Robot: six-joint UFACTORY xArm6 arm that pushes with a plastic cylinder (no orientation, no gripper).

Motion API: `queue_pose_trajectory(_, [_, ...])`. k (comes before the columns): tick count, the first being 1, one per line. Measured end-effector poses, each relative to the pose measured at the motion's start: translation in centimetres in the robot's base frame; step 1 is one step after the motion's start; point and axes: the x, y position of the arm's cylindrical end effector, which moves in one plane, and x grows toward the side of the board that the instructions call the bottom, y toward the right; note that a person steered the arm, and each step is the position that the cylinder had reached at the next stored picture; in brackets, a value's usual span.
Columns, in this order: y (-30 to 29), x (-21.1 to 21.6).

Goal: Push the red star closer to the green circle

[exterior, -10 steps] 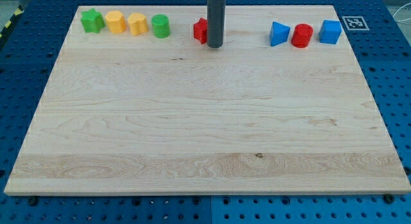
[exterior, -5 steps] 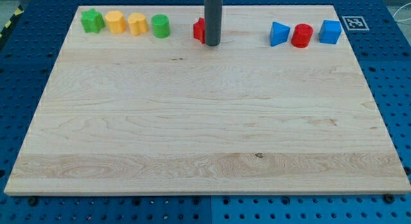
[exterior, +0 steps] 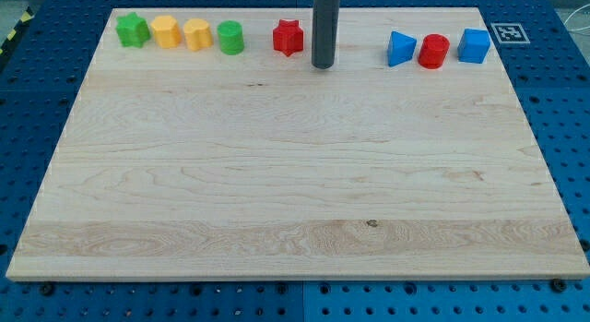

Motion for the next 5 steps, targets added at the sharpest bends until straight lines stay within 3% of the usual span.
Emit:
queue_pose_trajectory(2, [0.4, -4.6])
queue_pose_trajectory(5, [-3.4, -3.6])
